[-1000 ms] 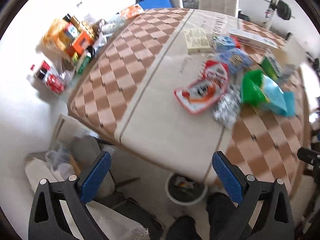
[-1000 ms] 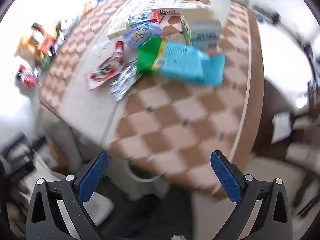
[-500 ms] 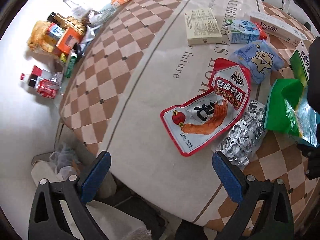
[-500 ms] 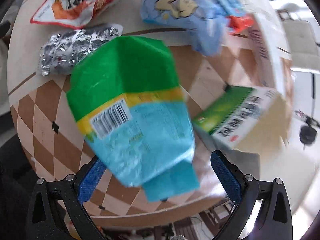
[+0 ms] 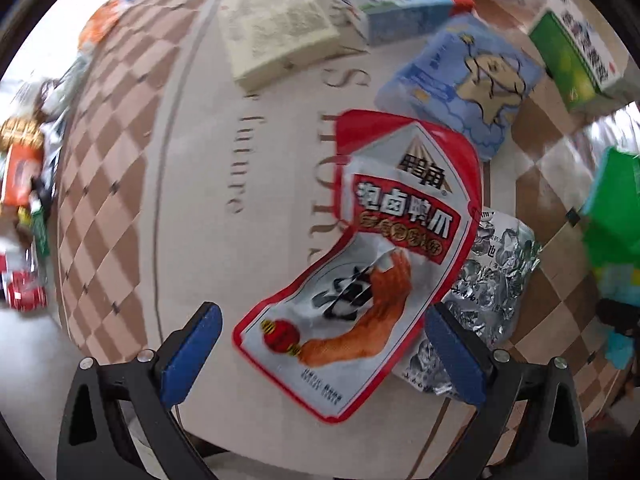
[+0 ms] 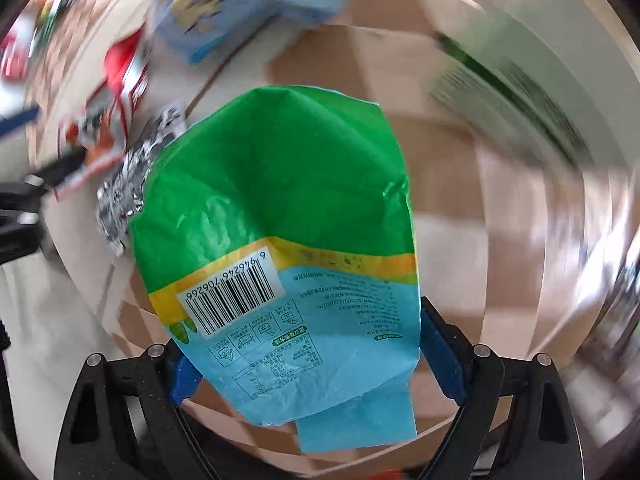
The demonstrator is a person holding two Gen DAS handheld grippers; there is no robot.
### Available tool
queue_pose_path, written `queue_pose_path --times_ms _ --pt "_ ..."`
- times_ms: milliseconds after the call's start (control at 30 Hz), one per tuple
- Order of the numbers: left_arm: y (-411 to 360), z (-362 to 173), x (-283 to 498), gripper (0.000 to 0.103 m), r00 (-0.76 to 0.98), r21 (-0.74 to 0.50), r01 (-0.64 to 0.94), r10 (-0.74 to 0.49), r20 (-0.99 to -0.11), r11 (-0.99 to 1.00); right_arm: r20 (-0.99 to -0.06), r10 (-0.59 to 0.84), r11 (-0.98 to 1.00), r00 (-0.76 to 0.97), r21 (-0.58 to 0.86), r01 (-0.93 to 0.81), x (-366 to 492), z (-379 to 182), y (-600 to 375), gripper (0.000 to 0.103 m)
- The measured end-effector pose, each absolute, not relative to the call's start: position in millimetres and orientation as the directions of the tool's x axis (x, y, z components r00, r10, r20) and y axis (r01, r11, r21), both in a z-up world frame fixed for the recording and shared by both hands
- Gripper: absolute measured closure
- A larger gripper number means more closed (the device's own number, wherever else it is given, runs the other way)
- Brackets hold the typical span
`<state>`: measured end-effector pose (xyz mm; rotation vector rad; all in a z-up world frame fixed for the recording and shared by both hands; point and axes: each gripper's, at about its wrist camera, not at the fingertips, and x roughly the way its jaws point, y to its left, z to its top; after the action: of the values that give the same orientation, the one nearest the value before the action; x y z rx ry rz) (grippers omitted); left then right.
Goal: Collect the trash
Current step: 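Grasp the green-and-blue snack bag with the right tool while the left tool reaches the red wrapper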
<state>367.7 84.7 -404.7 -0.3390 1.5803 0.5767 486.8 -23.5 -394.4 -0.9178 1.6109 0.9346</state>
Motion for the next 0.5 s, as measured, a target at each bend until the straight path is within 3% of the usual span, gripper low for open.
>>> queue_pose_path --times_ms 100,133,500 --pt "79 -408 379 0.002 -0.083 0.14 -0.515 0.113 -0.99 0.846 -0.977 -0.066 0.513 -0.202 0.14 -0.847 505 -390 -47 0.01" --pt "77 -411 382 0.014 -0.084 0.123 -0.511 0.093 -0.992 0.851 -0.979 -0.059 0.533 -0.193 0.133 -0.835 510 -389 -52 0.01" --pt "76 -412 367 0.027 -0.045 0.055 -0.591 0.035 -0.998 0.805 -0.981 -0.009 0.645 -0.192 0.142 -0.751 560 -390 -64 0.01"
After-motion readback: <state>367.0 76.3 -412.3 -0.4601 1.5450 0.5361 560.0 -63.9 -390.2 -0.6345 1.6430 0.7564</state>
